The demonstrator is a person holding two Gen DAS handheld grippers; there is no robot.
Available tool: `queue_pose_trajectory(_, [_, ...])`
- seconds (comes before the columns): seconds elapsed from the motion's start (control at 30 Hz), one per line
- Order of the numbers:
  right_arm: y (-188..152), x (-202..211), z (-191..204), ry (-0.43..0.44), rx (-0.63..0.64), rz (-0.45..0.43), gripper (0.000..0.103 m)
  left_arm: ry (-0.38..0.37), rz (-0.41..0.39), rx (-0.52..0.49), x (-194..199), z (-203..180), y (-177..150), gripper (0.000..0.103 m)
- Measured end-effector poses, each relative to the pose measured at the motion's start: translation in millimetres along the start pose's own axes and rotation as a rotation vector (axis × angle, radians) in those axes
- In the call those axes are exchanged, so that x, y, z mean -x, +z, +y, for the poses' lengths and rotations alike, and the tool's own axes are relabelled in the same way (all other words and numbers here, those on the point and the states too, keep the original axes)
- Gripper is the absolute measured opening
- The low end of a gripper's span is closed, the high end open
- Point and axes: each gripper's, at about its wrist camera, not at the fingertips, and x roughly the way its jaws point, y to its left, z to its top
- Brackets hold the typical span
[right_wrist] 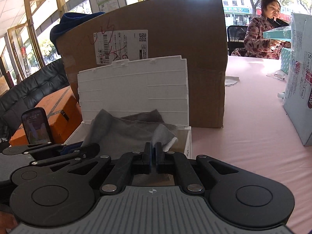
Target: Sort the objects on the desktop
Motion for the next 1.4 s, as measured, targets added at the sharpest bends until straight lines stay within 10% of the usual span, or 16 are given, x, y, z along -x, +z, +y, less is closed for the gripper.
queue_pose_trajectory(0.17, [-0.6, -3.8, -4.0, 0.005, -0.003, 0.013, 0.013, -0.016, -0.012, 0.030, -1.2, 3.9, 0.0, 0.069])
queue_pose_trajectory(0.23, [0.3, -5.1, -6.8, 0.007, -0.017, 0.013, 0.040, -0.003, -0.030, 0.013, 0.5, 1.7, 0.6, 0.079])
queue_pose_trajectory(0.6, [6.1, 2.3, -7.8, 0.017, 0.001, -0.026, 0.091, -0.010, -0.060, -0.004, 3.2, -1.2, 4.0, 0.084])
queue_pose_trajectory(1.1, [17.1, 22.2, -11.6, 0.040, 0.019, -0.079, 0.092, -0.049, -0.097, -0.065, 25.8, -14.1, 21.6, 0.084])
queue_pose_trajectory(1.4, [28.4, 39.8, 11.8, 0.058, 0.157, -0.068, 0.034, -0.072, -0.064, -0.101, 34.0, -20.8, 29.8, 0.068])
